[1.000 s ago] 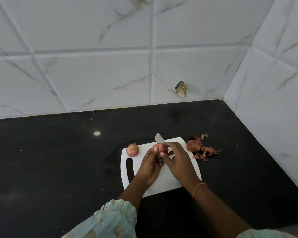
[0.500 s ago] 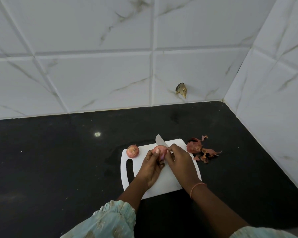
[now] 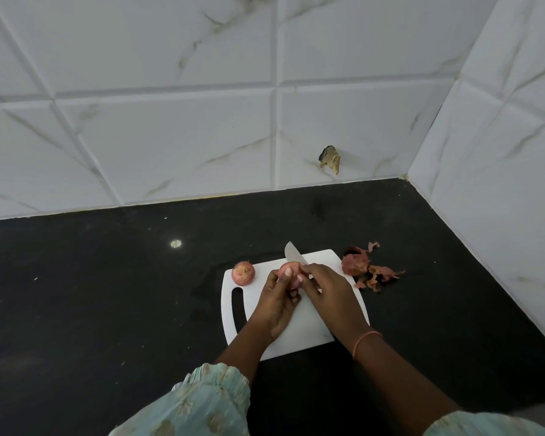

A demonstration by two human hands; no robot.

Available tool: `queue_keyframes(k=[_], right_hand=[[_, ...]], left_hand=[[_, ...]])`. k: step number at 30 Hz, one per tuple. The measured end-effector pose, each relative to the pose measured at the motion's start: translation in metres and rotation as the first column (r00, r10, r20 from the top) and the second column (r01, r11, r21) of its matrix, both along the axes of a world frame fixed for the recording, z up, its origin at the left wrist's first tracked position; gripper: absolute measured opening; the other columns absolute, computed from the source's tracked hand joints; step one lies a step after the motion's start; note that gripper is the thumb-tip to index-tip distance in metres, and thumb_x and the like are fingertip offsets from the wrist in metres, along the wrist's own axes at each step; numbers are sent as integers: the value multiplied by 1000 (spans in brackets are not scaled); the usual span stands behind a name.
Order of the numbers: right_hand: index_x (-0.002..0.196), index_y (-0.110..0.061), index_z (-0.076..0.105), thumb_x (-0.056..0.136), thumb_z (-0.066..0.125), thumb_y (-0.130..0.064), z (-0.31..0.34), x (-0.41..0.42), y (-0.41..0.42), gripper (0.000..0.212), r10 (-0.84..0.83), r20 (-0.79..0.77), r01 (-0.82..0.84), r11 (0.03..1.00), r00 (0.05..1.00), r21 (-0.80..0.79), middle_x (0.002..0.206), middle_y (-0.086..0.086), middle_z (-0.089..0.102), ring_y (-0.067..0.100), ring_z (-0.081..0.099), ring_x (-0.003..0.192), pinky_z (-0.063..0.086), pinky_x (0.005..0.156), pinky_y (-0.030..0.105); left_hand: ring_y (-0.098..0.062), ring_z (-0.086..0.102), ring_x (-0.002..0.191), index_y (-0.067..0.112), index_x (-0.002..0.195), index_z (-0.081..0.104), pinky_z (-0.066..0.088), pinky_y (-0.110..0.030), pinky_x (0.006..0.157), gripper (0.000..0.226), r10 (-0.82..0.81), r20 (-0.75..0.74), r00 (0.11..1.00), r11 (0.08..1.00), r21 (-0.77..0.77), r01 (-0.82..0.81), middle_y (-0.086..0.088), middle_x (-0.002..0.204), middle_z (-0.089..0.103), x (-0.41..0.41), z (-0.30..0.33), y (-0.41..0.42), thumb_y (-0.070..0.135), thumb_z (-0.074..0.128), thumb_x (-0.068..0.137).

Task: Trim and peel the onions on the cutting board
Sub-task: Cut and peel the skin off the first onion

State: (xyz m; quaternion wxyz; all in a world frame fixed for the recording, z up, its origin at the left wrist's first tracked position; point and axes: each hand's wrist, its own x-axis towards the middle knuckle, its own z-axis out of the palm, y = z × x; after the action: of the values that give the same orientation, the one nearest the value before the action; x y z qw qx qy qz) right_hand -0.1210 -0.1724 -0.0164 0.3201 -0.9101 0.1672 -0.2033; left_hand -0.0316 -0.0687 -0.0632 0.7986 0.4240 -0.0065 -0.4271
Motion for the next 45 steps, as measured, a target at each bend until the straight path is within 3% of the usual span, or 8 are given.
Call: queue_keyframes(k=[10, 14, 18, 25, 29, 32, 41, 45], right_hand=[[103, -16, 56, 98, 53, -28, 9, 6, 7, 14, -48, -14, 46, 995, 999, -85, 110, -3, 55, 8, 57, 86, 46, 70, 16], [99, -16, 52, 98, 53, -25, 9, 8, 7, 9, -60, -16, 59, 998, 998, -25, 109, -2, 50, 6, 53, 86, 43, 73, 15], [92, -17, 52, 95, 56, -18, 7, 8, 2, 6, -119, 28, 114, 983, 992, 146, 94, -7, 52, 3, 54, 81, 43, 69, 14], [91, -29, 56, 94, 57, -18, 5, 5, -5, 11, -262, 76, 187, 837, 962, 514, 92, 1, 68, 15, 69, 76, 58, 72, 37], [108, -26, 63, 87, 71, -22, 8, 2, -3, 23, -113, 137, 62, 941, 984, 334, 104, -12, 60, 3, 60, 94, 48, 72, 12], [95, -26, 65, 85, 71, -14, 8, 4, -4, 16, -100, 151, 58, 964, 983, 258, 97, -12, 60, 2, 58, 92, 46, 73, 15], [92, -22, 62, 91, 65, -22, 14, 3, -2, 3, -89, 112, 82, 995, 990, 60, 92, -16, 56, -3, 53, 87, 45, 69, 14], [93, -18, 64, 90, 66, -27, 16, 1, -2, 9, -148, 149, 126, 981, 978, 146, 88, -15, 59, 0, 58, 82, 49, 68, 15]], left_hand=[[-18, 68, 99, 12, 110, 52, 55, -29, 86, 32, -27, 16, 999, 1000, 10, 27, -11, 112, 68, -2, 5, 0, 30, 62, 85], [-24, 65, 111, 11, 118, 51, 52, -35, 97, 40, -38, 14, 999, 999, 1, 38, -16, 126, 64, 0, 4, 1, 30, 63, 85], [-25, 60, 119, 8, 125, 50, 50, -33, 100, 50, -49, 58, 997, 999, -5, 49, -15, 131, 61, 0, 3, 1, 37, 66, 88], [-24, 61, 119, 2, 132, 53, 52, -30, 92, 48, -67, 118, 991, 998, 23, 64, -14, 131, 63, -2, 7, 2, 30, 55, 94], [-27, 60, 119, -6, 134, 48, 47, -39, 102, 49, -88, 172, 981, 995, -25, 94, -17, 129, 62, -1, 7, 2, 24, 58, 97], [-14, 64, 103, -5, 137, 46, 47, -36, 97, 66, -81, 163, 983, 997, -2, 83, -11, 118, 65, -2, 10, 2, 31, 69, 87], [-36, 55, 127, 8, 135, 54, 39, -52, 112, 73, -53, 174, 983, 998, -7, 55, -19, 135, 59, -4, 4, -1, 39, 83, 76], [-35, 56, 126, 10, 134, 56, 41, -50, 111, 52, -73, 182, 981, 997, 13, 72, -17, 133, 61, -3, 3, 0, 28, 71, 87]])
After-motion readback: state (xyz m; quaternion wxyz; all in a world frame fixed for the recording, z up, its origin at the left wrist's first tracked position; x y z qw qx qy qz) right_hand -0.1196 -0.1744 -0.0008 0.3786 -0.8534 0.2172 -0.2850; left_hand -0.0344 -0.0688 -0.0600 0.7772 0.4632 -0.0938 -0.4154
